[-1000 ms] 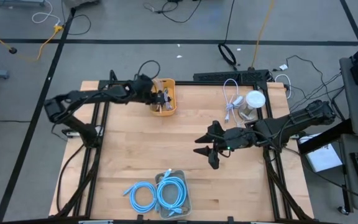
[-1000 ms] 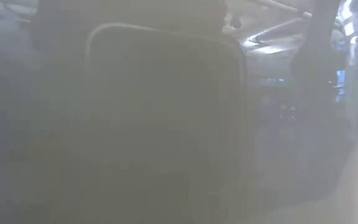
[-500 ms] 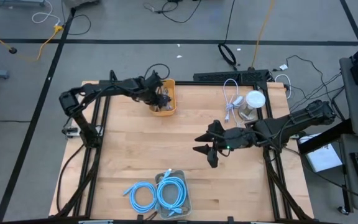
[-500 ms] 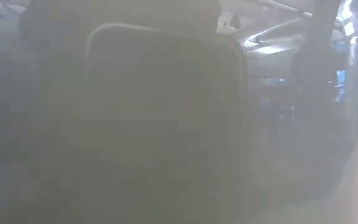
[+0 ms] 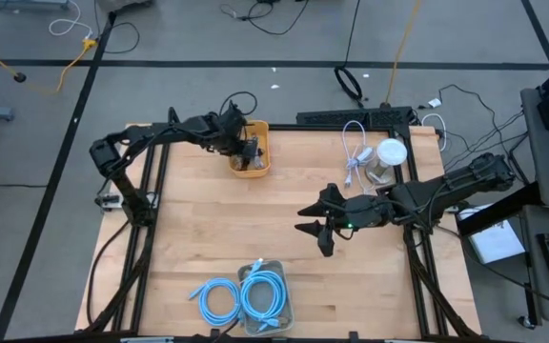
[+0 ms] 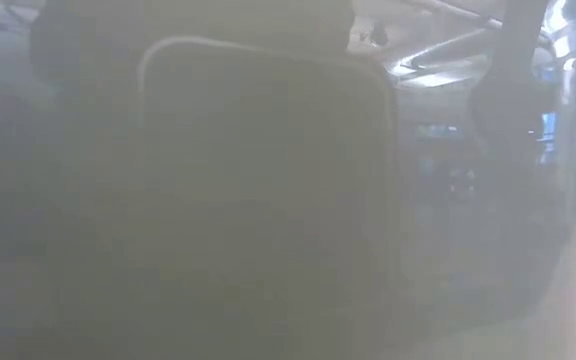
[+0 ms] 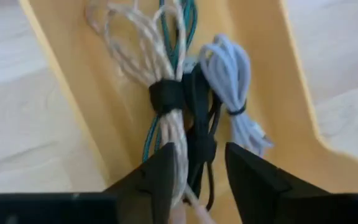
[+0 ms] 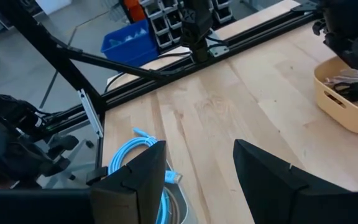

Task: Pick & Place USB Port
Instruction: Put the brown charger cable into the yellow bin, then put the blue video cable into the gray bin

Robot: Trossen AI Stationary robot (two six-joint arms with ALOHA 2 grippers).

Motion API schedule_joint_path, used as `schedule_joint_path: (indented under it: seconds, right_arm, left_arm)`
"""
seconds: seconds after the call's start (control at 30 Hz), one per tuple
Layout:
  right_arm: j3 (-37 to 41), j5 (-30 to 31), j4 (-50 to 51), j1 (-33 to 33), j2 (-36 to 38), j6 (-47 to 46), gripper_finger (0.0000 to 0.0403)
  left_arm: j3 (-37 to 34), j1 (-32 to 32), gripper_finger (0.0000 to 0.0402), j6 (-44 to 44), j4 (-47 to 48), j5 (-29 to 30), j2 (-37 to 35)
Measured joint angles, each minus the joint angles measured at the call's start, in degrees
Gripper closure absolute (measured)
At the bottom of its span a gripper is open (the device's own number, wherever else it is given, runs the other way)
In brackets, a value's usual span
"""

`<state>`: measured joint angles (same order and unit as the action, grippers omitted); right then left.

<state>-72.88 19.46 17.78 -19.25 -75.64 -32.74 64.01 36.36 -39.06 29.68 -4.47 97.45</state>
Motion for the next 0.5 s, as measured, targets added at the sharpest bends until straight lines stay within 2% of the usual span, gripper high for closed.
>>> schedule_joint_path:
  seconds: [0.1,0.2,0.4,0.5]
  right_arm:
    - [0.0,0.0,0.0,-0.1,0.0,-0.2,0.0222]
    - [0.0,0.1,0.0,-0.6,0.0,-0.2,0.0222]
    - [0.0,0.1,0.0,-0.8,0.0,0.7,0.0222]
    - [0.0,0.2,-0.1,-0.6,0.0,1.7,0.0222]
  left_arm:
    - [0.0,-0.2,0.0233,-0.3,-2.1,-0.9,-0.3]
    - [0.4,-0.2,0.0217,1.1,-4.5,-2.1,-3.6]
    - [7.9,-0.2,0.0218,4.3,-5.5,0.7,-12.8]
    - [11.4,-1.3,0.0230,6.6,-5.2,-5.1,-17.1]
